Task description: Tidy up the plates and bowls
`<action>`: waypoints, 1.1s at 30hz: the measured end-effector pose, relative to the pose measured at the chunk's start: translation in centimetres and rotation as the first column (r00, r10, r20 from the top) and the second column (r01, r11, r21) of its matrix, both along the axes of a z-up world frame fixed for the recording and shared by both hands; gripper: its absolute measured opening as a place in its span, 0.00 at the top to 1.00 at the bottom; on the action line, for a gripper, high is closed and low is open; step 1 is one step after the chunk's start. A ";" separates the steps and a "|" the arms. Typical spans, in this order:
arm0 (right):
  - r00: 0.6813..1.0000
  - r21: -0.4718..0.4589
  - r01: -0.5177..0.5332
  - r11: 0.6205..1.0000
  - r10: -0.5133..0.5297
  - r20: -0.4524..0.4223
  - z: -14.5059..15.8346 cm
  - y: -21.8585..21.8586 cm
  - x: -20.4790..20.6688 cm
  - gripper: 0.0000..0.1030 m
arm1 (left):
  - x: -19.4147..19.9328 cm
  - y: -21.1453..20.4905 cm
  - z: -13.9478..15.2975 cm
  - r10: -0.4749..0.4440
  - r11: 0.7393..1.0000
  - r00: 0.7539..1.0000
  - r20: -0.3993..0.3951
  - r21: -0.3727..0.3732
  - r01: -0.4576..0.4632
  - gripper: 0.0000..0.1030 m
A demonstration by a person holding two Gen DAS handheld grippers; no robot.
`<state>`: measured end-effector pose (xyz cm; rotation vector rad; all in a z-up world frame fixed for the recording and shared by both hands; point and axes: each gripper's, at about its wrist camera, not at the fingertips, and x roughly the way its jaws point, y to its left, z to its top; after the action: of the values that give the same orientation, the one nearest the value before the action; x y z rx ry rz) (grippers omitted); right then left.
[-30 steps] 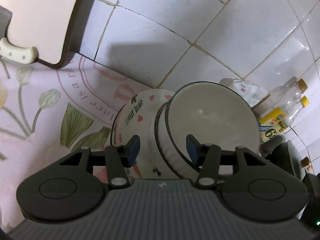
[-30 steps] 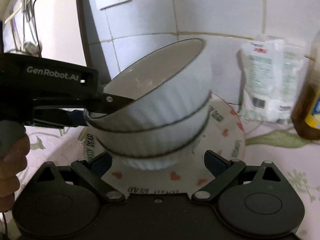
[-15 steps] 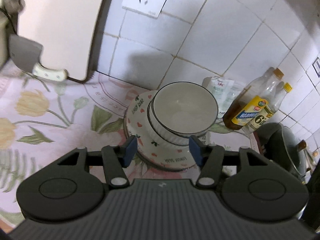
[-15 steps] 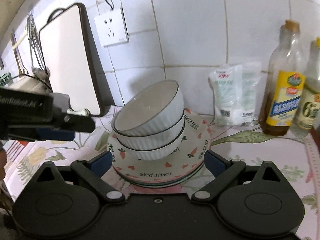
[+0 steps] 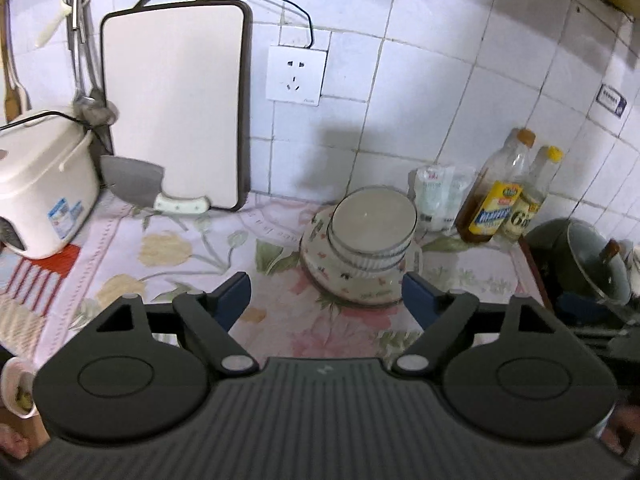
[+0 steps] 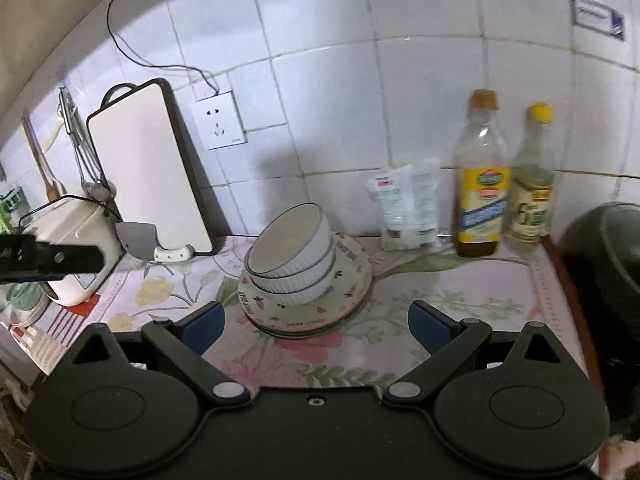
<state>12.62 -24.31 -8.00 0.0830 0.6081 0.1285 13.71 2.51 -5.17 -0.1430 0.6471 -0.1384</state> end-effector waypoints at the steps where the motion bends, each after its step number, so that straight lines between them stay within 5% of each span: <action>1: 1.000 -0.022 0.014 1.000 -0.014 0.000 0.4 0.0 -0.6 0.03 | -0.5 -0.1 0.1 0.008 1.000 1.000 -0.015 0.018 -0.008 0.16; 5: 0.998 -0.070 0.063 0.996 -0.064 -0.010 1.6 0.0 -3.0 0.03 | -2.5 -0.7 0.2 0.017 0.995 0.999 -0.034 0.099 -0.014 0.15; 15: 0.986 -0.088 0.165 0.982 -0.166 -0.004 3.7 -0.2 -8.5 0.02 | -6.3 -2.2 -0.1 -0.018 0.986 0.999 -0.028 0.165 0.022 0.15; 19: 0.984 -0.041 0.176 0.983 -0.177 -0.020 4.3 -0.2 -10.5 0.02 | -7.6 -3.2 0.0 -0.040 0.982 0.999 -0.027 0.182 0.044 0.15; 33: 0.982 -0.130 0.186 0.974 -0.181 0.052 4.9 2.4 -15.1 0.03 | -10.4 -3.9 -0.4 -0.007 0.976 0.999 -0.049 0.219 0.018 0.09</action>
<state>-2.45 -21.96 -3.12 0.0059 0.5651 -0.0903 3.36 -1.42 -5.60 0.0705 0.7071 -0.0748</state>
